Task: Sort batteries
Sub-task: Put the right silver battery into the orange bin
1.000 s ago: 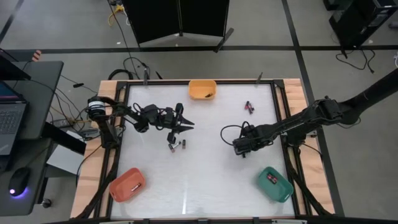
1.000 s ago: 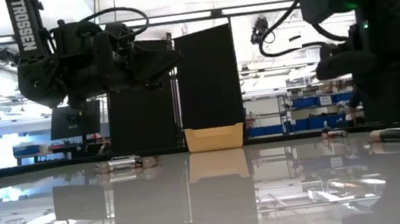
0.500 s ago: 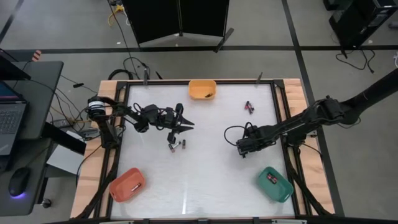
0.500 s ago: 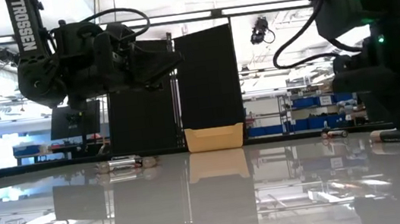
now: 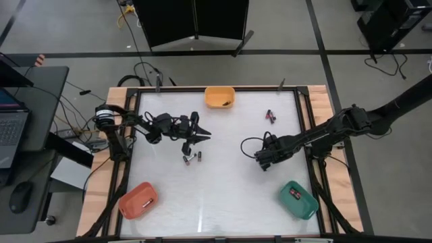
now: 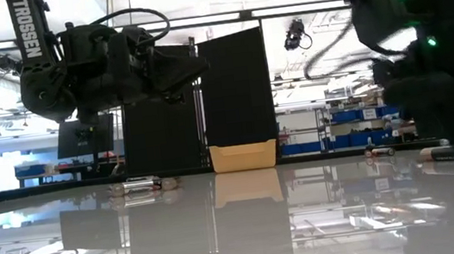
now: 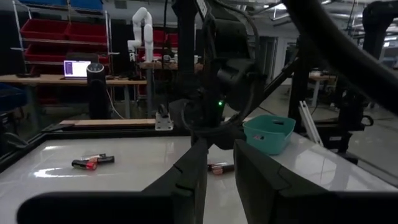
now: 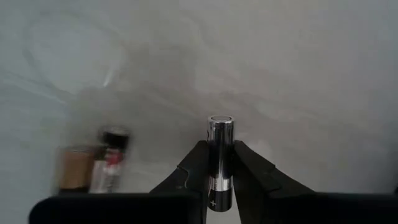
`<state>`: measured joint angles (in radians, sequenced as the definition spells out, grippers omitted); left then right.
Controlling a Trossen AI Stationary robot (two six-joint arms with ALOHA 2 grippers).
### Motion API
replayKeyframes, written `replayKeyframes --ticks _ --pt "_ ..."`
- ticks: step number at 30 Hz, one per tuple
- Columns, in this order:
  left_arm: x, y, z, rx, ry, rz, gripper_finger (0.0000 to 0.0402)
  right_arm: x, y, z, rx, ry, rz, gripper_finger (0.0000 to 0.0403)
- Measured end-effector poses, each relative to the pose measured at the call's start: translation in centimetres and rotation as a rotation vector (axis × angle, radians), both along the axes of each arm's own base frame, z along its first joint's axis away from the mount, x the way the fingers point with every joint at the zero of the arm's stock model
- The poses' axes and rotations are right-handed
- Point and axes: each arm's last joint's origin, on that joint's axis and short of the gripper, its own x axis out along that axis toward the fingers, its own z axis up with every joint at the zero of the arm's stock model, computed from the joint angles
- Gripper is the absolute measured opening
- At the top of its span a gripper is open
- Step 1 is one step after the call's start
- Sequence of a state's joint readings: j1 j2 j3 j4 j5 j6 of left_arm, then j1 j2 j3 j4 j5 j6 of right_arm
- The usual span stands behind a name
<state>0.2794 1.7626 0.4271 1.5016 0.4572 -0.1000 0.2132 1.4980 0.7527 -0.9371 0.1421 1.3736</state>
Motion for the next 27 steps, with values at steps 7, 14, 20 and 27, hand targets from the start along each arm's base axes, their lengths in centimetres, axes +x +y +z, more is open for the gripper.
replayKeyframes --ticks 7,14,20,27 --pt "-0.1 0.6 0.3 -0.114 -0.003 0.004 0.0085 1.2 -0.6 1.9 -0.043 -0.019 0.079 0.0058" --pt "-0.6 2.2 0.5 -0.201 -0.015 0.041 0.0085 2.6 -2.2 3.4 -0.13 -0.128 0.182 0.0058" --pt "-0.1 3.2 1.5 -0.26 -0.033 -0.021 0.0085 5.1 -4.1 5.0 -0.214 -0.398 0.291 0.0058" --pt "0.9 3.9 2.9 -0.28 -0.054 -0.12 0.0086 8.3 -6.5 7.4 -0.404 -0.709 0.478 0.0058"
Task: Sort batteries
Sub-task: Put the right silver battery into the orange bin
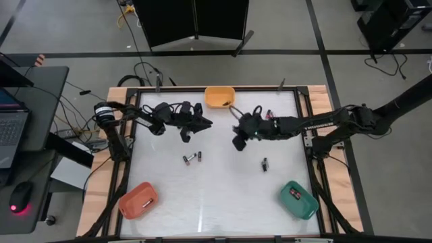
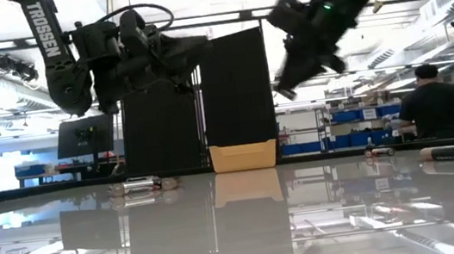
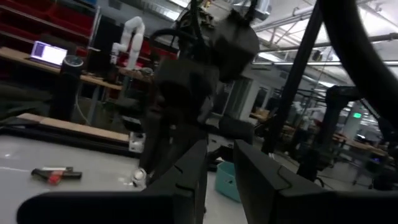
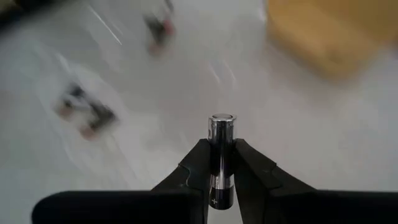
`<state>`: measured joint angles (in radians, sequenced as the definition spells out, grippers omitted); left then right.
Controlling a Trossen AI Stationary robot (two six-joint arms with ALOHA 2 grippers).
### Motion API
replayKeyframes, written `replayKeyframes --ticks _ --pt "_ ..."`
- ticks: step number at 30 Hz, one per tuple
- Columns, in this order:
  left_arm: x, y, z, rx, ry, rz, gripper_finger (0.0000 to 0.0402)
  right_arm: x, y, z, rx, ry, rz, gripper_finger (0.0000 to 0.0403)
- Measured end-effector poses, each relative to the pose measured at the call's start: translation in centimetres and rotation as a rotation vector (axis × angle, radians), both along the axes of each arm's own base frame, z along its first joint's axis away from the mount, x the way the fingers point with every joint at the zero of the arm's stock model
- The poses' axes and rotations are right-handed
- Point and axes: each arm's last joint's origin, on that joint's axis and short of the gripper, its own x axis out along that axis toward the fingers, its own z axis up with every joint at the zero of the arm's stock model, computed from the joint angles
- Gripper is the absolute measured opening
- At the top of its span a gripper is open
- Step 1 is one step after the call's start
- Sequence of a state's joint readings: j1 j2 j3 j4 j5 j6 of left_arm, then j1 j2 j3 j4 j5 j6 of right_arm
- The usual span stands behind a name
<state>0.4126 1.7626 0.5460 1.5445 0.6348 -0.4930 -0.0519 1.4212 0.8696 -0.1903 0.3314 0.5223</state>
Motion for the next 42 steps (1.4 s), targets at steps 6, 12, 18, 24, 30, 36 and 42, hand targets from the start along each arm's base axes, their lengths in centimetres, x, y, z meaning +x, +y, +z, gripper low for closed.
replayKeyframes --ticks 6,12,18,24,30,36,42 --pt "0.5 0.3 0.3 0.0 0.002 0.023 0.0087 1.5 -1.3 2.3 -0.194 -0.209 0.089 0.0058" --pt "0.6 0.5 0.1 -0.02 0.012 0.095 0.0117 2.0 -1.4 3.7 -0.304 -0.311 0.131 0.0058" --pt "0.8 0.5 0.3 -0.016 0.003 0.131 0.0168 2.2 -1.5 4.9 -0.365 -0.419 0.137 0.0058" --pt "2.1 0.5 1.7 0.011 -0.036 0.098 0.0189 2.3 -1.4 5.3 -0.381 -0.455 0.165 0.0058" --pt "3.5 1.0 2.7 0.035 -0.012 0.072 0.0188 2.3 -1.4 5.3 -0.384 -0.46 0.166 0.0058" --pt "3.8 1.1 3.0 0.061 -0.019 0.072 0.0188 2.4 -1.4 5.5 -0.395 -0.478 0.166 0.0058" --pt "3.8 1.1 3.2 0.067 -0.022 0.072 0.0159 2.4 -1.3 5.9 -0.394 -0.521 0.209 0.0058"
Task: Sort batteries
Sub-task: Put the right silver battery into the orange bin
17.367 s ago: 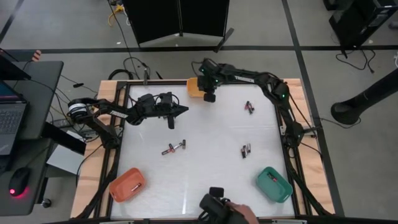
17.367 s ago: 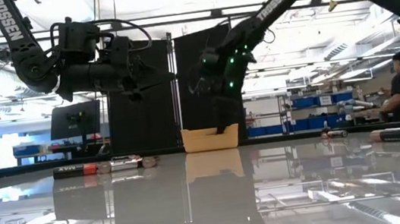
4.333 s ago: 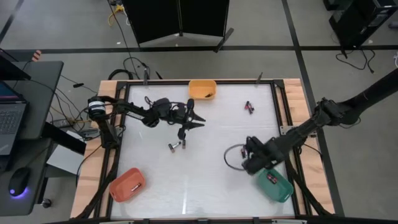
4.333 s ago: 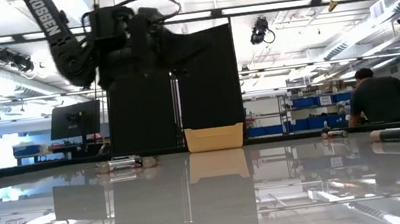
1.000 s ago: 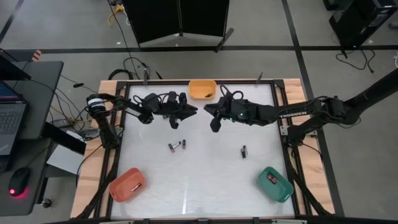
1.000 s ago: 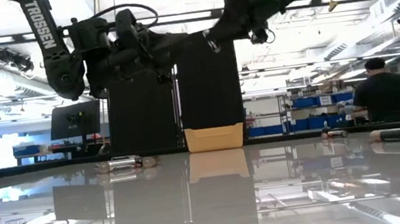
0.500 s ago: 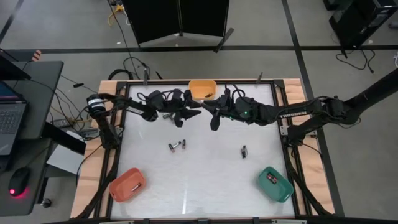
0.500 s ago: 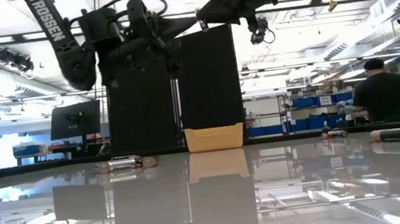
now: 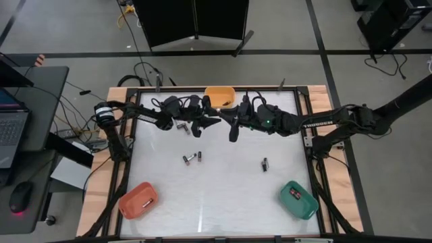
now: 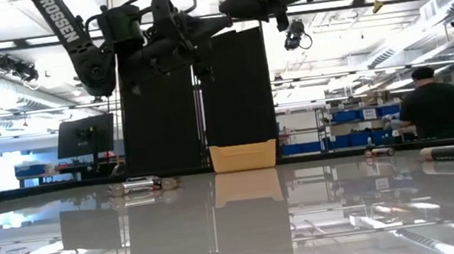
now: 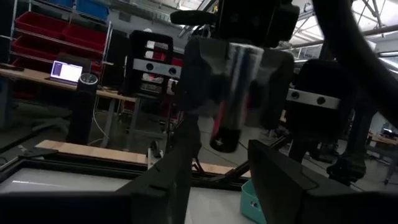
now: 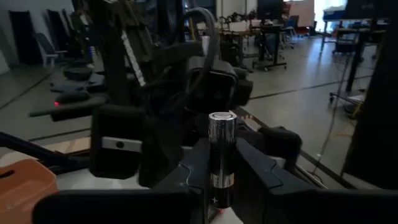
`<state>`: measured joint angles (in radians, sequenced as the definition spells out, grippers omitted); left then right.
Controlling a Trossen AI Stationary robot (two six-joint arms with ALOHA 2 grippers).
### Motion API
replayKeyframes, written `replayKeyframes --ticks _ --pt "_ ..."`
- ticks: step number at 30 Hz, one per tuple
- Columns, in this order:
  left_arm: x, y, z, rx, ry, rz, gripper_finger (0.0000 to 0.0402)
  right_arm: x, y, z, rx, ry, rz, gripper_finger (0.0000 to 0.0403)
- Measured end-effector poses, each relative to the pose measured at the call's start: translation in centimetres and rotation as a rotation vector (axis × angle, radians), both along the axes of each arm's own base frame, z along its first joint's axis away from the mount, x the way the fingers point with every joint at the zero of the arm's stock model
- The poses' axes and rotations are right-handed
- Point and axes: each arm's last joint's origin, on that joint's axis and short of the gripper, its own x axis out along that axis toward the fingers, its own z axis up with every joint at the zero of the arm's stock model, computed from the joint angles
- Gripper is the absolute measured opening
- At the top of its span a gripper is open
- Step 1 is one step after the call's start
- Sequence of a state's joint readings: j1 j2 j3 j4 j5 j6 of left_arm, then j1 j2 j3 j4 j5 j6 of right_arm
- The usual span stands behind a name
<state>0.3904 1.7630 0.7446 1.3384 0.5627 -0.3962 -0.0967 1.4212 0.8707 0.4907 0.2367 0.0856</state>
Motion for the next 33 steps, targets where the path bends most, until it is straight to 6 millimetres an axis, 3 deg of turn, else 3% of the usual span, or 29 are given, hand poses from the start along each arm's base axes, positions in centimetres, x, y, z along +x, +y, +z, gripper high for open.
replayKeyframes --ticks 5,14,20,24,33 --pt "0.34 0.09 0.7 0.014 -0.023 -0.014 0.0127 0.01 0.02 0.02 0.001 -0.003 0.006 0.0058" --pt "0.55 0.08 1.09 0.03 -0.029 -0.05 0.0114 0.01 0.04 0.02 0.014 -0.007 0.007 0.0058" --pt "0.55 0.08 1.09 0.045 -0.033 -0.046 0.0055 0.01 0.03 0.02 0.023 -0.01 0.006 0.0058" --pt "0.57 0.08 1.03 0.055 -0.029 -0.042 0.0054 0.0 0.02 -0.1 0.023 0.004 0.004 0.006" --pt "0.56 0.09 1.02 0.044 -0.026 -0.052 0.0054 -0.14 -0.09 0.02 0.01 0.008 -0.036 0.0156"
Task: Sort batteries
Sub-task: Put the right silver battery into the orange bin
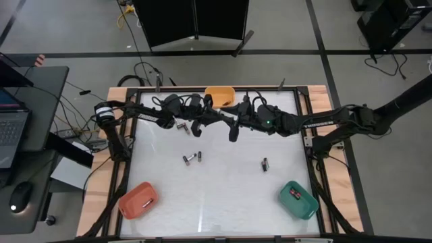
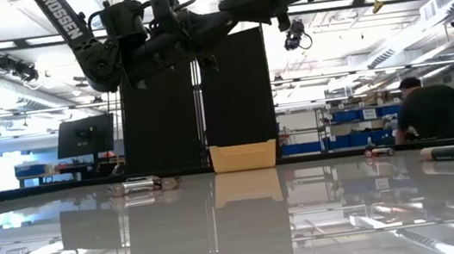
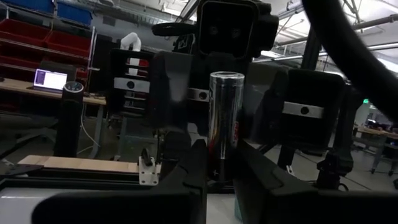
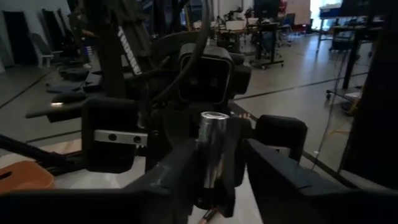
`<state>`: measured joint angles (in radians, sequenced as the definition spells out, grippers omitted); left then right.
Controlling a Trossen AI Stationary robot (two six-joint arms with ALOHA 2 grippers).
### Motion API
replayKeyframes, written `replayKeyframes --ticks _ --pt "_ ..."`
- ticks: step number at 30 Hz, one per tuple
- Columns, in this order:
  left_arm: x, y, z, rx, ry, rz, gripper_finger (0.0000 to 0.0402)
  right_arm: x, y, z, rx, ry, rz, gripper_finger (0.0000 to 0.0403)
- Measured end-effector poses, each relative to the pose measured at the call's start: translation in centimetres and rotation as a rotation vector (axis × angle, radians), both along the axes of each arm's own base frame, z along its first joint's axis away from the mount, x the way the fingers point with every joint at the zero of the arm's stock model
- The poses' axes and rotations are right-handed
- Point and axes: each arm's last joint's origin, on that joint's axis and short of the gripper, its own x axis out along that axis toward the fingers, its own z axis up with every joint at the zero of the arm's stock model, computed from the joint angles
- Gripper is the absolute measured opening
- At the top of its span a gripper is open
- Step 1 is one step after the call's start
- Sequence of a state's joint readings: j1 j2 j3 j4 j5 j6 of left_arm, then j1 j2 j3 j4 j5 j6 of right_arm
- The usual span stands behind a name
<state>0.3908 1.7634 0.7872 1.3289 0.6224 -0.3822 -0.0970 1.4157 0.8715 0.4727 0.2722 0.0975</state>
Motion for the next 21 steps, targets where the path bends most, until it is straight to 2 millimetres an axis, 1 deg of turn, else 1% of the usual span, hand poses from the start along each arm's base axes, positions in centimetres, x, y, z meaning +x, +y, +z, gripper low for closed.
replayKeyframes --ticks 3,6,9,12,14,17,21 --pt "-0.1 0.0 0.3 0.007 0.001 0.002 0.0054 -0.5 0.0 0.7 -0.022 -0.015 -0.005 0.0177" --pt "-0.3 -0.1 0.7 0.032 0.016 0.013 0.0054 -1.2 0.0 1.8 -0.06 -0.039 -0.01 0.0188" --pt "-0.6 -0.1 1.2 0.073 0.049 0.031 0.0054 -2.2 0.3 2.9 -0.092 -0.043 -0.005 0.0189" --pt "-1.0 -0.3 2.1 0.114 0.106 0.044 0.0054 -3.2 0.4 3.6 -0.101 -0.026 -0.006 0.0182" --pt "-1.3 -0.4 2.8 0.144 0.163 0.051 0.0054 -3.7 0.4 3.6 -0.098 0.011 -0.015 0.0173" --pt "-1.7 -0.6 4.2 0.181 0.282 0.071 0.0054 -4.3 0.4 3.1 -0.084 0.098 -0.035 0.0156" --pt "-2.6 -1.9 6.2 0.232 0.484 0.102 0.0054 -4.6 0.4 1.8 -0.031 0.202 -0.054 0.0131"
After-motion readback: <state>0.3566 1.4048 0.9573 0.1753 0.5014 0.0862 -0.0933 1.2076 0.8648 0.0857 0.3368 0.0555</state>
